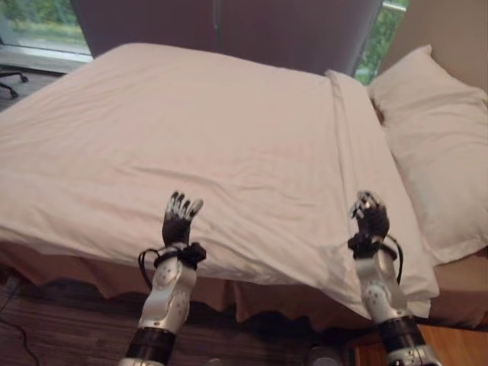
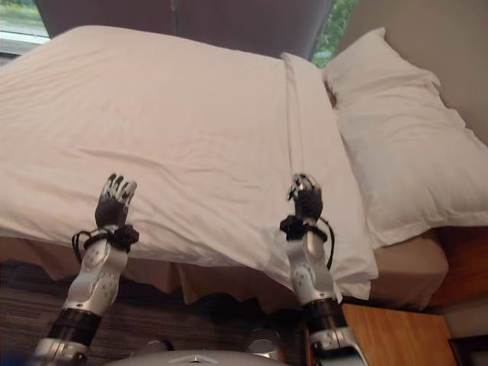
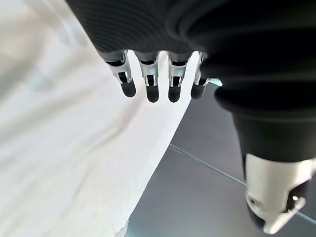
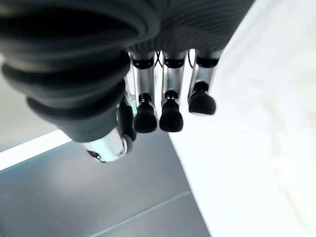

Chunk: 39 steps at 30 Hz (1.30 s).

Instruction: Making the bed.

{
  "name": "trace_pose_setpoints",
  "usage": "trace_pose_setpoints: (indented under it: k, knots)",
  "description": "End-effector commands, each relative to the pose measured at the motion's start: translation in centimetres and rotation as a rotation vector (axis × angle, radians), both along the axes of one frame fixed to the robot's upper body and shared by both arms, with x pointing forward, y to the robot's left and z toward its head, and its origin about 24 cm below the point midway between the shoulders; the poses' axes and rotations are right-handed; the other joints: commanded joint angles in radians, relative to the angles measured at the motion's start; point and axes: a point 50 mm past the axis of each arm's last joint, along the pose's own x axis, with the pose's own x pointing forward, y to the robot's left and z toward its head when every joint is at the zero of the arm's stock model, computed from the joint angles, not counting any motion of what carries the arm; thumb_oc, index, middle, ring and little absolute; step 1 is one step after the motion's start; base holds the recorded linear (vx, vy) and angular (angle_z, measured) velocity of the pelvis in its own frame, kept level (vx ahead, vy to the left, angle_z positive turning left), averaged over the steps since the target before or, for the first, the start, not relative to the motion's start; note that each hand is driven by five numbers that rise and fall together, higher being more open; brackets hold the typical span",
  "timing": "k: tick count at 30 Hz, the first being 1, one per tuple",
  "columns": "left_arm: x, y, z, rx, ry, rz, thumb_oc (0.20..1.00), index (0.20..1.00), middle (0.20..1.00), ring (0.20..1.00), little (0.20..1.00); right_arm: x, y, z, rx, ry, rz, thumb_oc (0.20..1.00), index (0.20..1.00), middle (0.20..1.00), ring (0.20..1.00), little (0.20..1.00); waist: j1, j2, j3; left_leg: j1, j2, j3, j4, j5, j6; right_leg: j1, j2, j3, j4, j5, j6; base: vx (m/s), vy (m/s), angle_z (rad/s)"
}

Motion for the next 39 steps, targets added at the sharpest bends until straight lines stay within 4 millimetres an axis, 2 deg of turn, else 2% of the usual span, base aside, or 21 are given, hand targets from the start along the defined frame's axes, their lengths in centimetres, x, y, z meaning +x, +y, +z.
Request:
trace_pose_setpoints:
  k: [1,3,5,6,10,11,12,13,17,21,26,29,30,33,35,39]
  knots:
    - [1.0,-1.6,2.1,0.004,-0.113,-0.105,1.0,1.0,1.0,1.0,1.0,1.6,-1.1,3.3,0.002,-0.162,-0.043,0.2,0.2,0.2,0.2,0.2,-0.049,0.028,-0.013,0.233,0.059,0.018,-0.189,-0.006,-0.106,0.019,0.052,-0.01,-0.082,0.055,-0.025,-0.09,0.0,0.17]
    - [1.2,-1.8,2.0,-0.001,-0.113,-0.137,1.0,1.0,1.0,1.0,1.0,1.7,-1.4,3.3,-0.005,-0.161,-0.043,0.2,0.2,0.2,0.2,0.2,-0.053,0.023,-0.018,0.221,0.053,0.016,-0.189,-0.006,-0.105,0.03,0.031,-0.002,-0.141,0.064,-0.03,0.01,0.003,-0.03]
    - [1.4,-1.7,2.0,-0.013,-0.114,-0.135,1.0,1.0,1.0,1.0,1.0,1.8,-1.7,3.2,0.004,-0.16,-0.059,0.2,0.2,0.2,0.2,0.2,-0.061,0.024,-0.023,0.221,0.048,0.016,-0.189,-0.006,-0.108,0.018,0.023,0.009,-0.196,0.086,-0.022,0.05,-0.012,-0.03]
    - [1.8,-1.9,2.7,-0.021,-0.145,-0.14,1.0,1.0,1.0,1.0,1.0,2.1,-1.7,3.7,0.009,-0.179,-0.067,0.2,0.2,0.2,0.2,0.2,-0.065,0.023,-0.025,0.225,0.048,0.025,-0.189,-0.004,-0.112,0.018,0.013,-0.001,-0.225,0.103,-0.014,0.04,-0.037,-0.07]
    - [2.6,-2.2,3.9,-0.09,-0.209,-0.157,1.0,1.0,1.0,1.0,1.0,2.7,-2.2,3.7,-0.019,-0.159,-0.065,0.2,0.2,0.2,0.2,0.2,-0.07,0.014,-0.056,0.248,0.06,0.067,-0.189,0.004,-0.13,0.043,0.002,-0.028,-0.276,0.078,-0.015,0.09,-0.113,-0.28]
    - [2.7,-2.8,4.2,-0.118,-0.228,-0.186,1.0,1.0,1.0,1.0,1.0,2.8,-2.2,3.9,-0.021,-0.165,-0.059,0.2,0.2,0.2,0.2,0.2,-0.074,0.013,-0.062,0.251,0.064,0.071,-0.189,0.007,-0.135,0.05,0.005,-0.025,-0.276,0.072,-0.015,0.06,-0.117,-0.4]
    - [3.1,-3.4,4.7,-0.153,-0.256,-0.206,0.843,0.843,0.843,0.843,0.843,2.9,-2.3,4.0,-0.031,-0.171,-0.052,0.2,0.2,0.2,0.2,0.2,-0.081,0.011,-0.072,0.254,0.07,0.075,-0.189,0.012,-0.141,0.059,0.009,-0.022,-0.276,0.062,-0.019,0.12,-0.209,-0.45]
    - [3.5,-4.2,5.5,-0.198,-0.302,-0.24,0.2,0.2,0.2,0.2,0.2,3.2,-2.2,4.4,-0.034,-0.187,-0.038,0.2,0.2,0.2,0.2,0.2,-0.089,0.021,-0.081,0.259,0.082,0.083,-0.189,0.019,-0.15,0.073,0.015,-0.03,-0.276,0.045,-0.024,0.09,-0.153,-0.26]
    - [3.7,-5.6,6.6,-0.293,-0.368,-0.285,0.2,0.2,0.2,0.2,0.2,3.4,-1.9,4.7,-0.032,-0.205,-0.006,0.2,0.2,0.2,0.2,0.2,-0.107,0.044,-0.088,0.267,0.107,0.097,-0.189,0.038,-0.165,0.094,0.038,-0.036,-0.276,0.01,-0.043,0.09,-0.137,-0.2]
    - [3.5,-7.4,6.0,-0.446,-0.368,-0.307,0.2,0.2,0.2,0.2,0.2,3.3,-1.1,4.3,-0.006,-0.205,0.036,0.2,0.2,0.2,0.2,0.2,-0.124,0.084,-0.079,0.274,0.138,0.117,-0.189,0.064,-0.185,0.115,0.064,-0.045,-0.276,-0.026,-0.062,0.06,-0.107,-0.06]
    - [3.4,-8.8,5.4,-0.611,-0.363,-0.304,0.2,0.2,0.2,0.2,0.2,3.4,0.0,3.5,0.011,-0.176,0.084,0.2,0.2,0.2,0.2,0.2,-0.137,0.114,-0.061,0.268,0.165,0.141,-0.189,0.09,-0.204,0.119,0.085,-0.051,-0.276,-0.046,-0.077,0.02,-0.068,-0.02]
    - [3.0,-9.1,4.7,-0.702,-0.351,-0.302,0.2,0.2,0.2,0.2,0.2,3.0,0.5,1.6,0.046,-0.105,0.101,0.2,0.2,0.2,0.2,0.2,-0.135,0.124,-0.053,0.264,0.175,0.145,-0.189,0.098,-0.211,0.124,0.093,-0.054,-0.276,-0.051,-0.083,0.0,-0.062,0.0]
    - [2.5,-9.7,3.8,-0.761,-0.327,-0.311,0.2,0.2,0.2,0.2,0.2,2.5,0.6,0.3,0.103,-0.062,0.093,0.2,0.2,0.2,0.2,0.2,-0.13,0.132,-0.042,0.256,0.18,0.14,-0.189,0.102,-0.215,0.125,0.096,-0.057,-0.276,-0.053,-0.086,-0.01,-0.057,-0.02]
    - [2.1,-10.4,3.5,-0.845,-0.338,-0.343,0.2,0.2,0.2,0.2,0.2,2.1,0.8,-0.8,0.162,-0.035,0.095,0.2,0.2,0.2,0.2,0.2,-0.127,0.149,-0.023,0.243,0.185,0.137,-0.189,0.106,-0.218,0.117,0.096,-0.061,-0.276,-0.051,-0.087,-0.04,-0.041,0.01]
    - [1.8,-10.7,3.9,-0.869,-0.371,-0.376,0.2,0.2,0.2,0.2,0.2,2.2,0.9,-0.7,0.178,-0.052,0.102,0.2,0.2,0.2,0.2,0.2,-0.124,0.157,-0.01,0.235,0.186,0.141,-0.189,0.108,-0.22,0.109,0.095,-0.057,-0.276,-0.048,-0.087,-0.08,-0.025,0.0]
    - [1.7,-11.6,4.5,-0.869,-0.396,-0.446,0.2,0.2,0.2,0.2,0.2,3.0,1.7,0.7,0.179,-0.122,0.146,0.2,0.2,0.2,0.2,0.2,-0.128,0.167,0.033,0.195,0.19,0.152,-0.189,0.119,-0.221,0.047,0.093,-0.044,-0.276,-0.019,-0.085,-0.14,-0.013,-0.06]
